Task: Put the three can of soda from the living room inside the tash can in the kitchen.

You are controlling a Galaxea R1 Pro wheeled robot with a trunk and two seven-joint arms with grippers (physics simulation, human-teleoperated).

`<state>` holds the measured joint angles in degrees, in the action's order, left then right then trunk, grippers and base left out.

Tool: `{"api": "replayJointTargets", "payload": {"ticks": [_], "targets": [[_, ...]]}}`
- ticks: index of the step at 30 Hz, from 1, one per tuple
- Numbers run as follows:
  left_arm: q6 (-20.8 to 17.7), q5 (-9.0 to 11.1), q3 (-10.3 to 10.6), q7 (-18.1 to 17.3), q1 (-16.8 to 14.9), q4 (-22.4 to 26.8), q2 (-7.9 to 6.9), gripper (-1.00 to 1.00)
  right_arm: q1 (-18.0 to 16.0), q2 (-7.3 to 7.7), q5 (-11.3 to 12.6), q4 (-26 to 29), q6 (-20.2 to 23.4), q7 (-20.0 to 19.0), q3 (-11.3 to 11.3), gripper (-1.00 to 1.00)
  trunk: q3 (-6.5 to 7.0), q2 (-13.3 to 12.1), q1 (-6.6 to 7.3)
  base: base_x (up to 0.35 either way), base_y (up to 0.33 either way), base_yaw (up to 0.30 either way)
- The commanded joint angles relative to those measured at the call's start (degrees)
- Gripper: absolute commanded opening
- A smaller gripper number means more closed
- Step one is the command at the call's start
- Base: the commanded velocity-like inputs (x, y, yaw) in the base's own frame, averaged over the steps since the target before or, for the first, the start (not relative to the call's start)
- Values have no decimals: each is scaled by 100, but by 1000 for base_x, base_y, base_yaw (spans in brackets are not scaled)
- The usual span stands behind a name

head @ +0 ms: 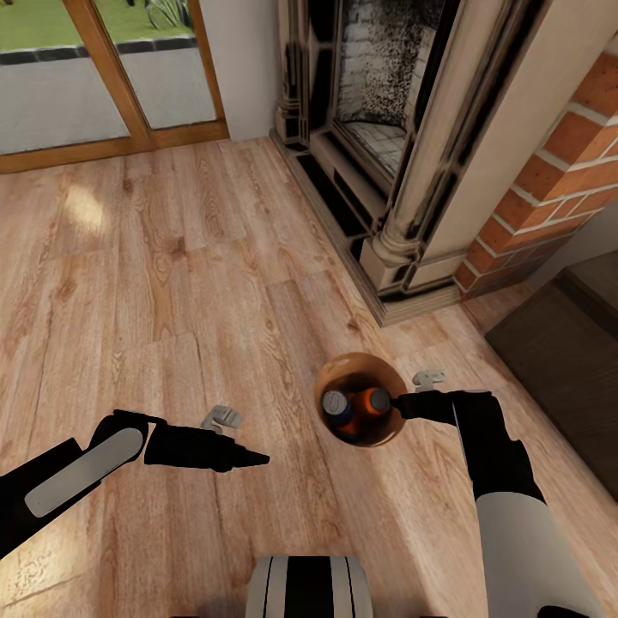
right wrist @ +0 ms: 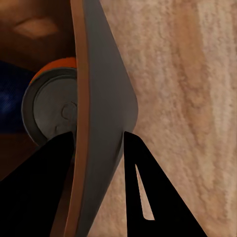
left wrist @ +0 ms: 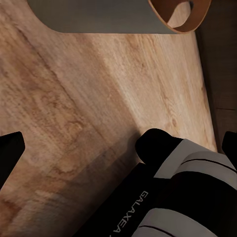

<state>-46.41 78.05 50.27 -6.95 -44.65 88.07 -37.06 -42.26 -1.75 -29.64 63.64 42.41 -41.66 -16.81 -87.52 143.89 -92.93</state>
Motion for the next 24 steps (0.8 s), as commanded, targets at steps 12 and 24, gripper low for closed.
{"api": "replayJointTargets", "payload": {"ticks": [12,24], "targets": [[0,0,0,-5,0,0,8,100,-1,-1,116,-18,36,-9,2,100,0,0,1,0,0,0],[-14,0,8,-32,0,7,14,100,-1,8,105,-18,33,-9,2,100,0,0,1,0,0,0]]}}
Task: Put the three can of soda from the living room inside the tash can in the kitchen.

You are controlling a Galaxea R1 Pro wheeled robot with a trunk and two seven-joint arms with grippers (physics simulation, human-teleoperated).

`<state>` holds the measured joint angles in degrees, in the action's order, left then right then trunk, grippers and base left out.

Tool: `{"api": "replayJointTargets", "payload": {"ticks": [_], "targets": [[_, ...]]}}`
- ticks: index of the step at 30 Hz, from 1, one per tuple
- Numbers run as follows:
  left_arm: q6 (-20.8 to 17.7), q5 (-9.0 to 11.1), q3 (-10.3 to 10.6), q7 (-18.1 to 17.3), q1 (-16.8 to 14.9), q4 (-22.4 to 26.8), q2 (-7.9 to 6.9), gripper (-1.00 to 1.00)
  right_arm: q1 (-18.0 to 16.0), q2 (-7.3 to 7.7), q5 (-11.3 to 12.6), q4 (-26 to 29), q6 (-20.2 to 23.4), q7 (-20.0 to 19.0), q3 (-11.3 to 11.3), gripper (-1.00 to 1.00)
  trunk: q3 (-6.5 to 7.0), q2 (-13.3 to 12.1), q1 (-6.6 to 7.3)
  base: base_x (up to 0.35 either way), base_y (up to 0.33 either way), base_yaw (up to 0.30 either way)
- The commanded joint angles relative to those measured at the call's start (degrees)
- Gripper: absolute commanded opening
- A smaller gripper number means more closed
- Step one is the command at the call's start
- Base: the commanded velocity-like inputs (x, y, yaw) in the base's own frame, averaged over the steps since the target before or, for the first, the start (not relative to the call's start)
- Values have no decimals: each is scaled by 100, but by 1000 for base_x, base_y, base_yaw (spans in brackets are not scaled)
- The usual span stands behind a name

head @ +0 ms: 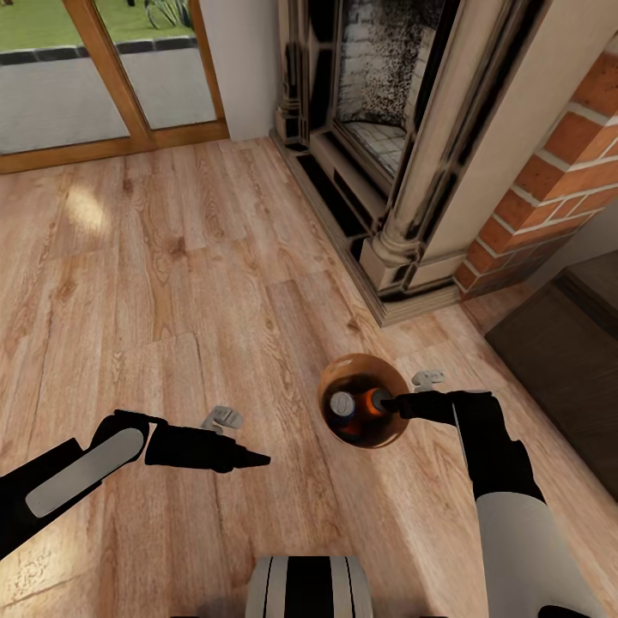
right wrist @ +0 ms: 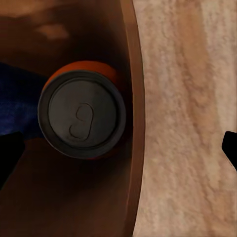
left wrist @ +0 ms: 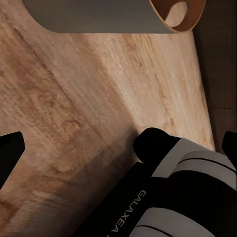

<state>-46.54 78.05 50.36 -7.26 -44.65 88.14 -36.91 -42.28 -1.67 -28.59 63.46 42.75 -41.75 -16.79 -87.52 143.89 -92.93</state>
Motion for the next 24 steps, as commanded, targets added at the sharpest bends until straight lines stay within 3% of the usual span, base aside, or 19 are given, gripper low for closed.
{"api": "replayJointTargets", "payload": {"ticks": [1,4,9,12,17,24], "targets": [[-1,0,0,-6,0,0,0,100,0,2,-1,3,1,0,0,100,0,0,0,0,0,0],[-3,3,0,-144,0,1,0,100,0,34,-6,56,10,-37,0,100,0,0,0,0,0,0],[4,0,1,-715,0,9,-40,100,0,46,0,378,109,-85,9,100,0,0,0,0,0,0],[5,0,-2,-783,0,15,-44,100,0,42,1,775,362,-154,37,100,0,0,0,0,0,0],[-3,0,0,-817,0,19,-21,100,0,65,-16,1898,1286,-504,67,100,0,0,0,0,0,0],[-4,0,-17,-820,0,19,-25,100,0,95,-53,2127,1533,-712,70,100,0,0,0,0,0,0]]}}
